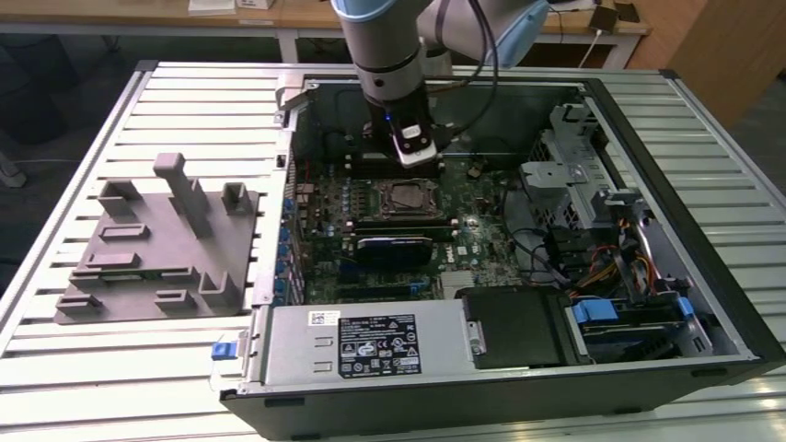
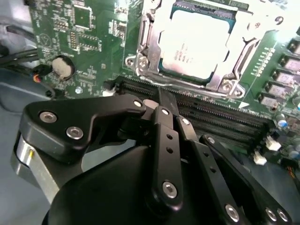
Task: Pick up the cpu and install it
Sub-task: 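Install the first cpu locking lever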
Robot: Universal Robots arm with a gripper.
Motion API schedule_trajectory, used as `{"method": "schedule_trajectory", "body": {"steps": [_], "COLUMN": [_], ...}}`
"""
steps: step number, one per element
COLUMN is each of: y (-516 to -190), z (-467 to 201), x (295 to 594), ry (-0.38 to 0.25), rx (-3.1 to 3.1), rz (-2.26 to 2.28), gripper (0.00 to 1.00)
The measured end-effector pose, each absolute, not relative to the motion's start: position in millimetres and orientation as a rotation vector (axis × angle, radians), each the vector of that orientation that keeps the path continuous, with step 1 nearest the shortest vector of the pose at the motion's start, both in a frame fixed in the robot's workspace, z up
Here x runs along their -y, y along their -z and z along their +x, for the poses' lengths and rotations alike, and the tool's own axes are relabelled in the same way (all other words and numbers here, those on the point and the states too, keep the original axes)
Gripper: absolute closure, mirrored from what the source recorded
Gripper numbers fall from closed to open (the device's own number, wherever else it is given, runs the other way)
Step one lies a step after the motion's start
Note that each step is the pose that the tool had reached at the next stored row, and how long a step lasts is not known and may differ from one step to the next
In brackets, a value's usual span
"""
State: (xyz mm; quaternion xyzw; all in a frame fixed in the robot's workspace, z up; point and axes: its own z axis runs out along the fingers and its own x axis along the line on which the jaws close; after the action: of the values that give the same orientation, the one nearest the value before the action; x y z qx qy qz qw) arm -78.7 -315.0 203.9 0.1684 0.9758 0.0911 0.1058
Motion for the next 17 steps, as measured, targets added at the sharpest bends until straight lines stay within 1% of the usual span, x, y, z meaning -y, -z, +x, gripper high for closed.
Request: {"method": "schedule_trajectory", "body": {"steps": [9, 17], "y": [-233, -233], "z": [-79, -78], "x": [315, 315], "ry": [-0.268, -0.260], "rx": [-2.873, -2.875], "rz": [0.499, 0.501], "gripper": [0.89, 0.89]}}
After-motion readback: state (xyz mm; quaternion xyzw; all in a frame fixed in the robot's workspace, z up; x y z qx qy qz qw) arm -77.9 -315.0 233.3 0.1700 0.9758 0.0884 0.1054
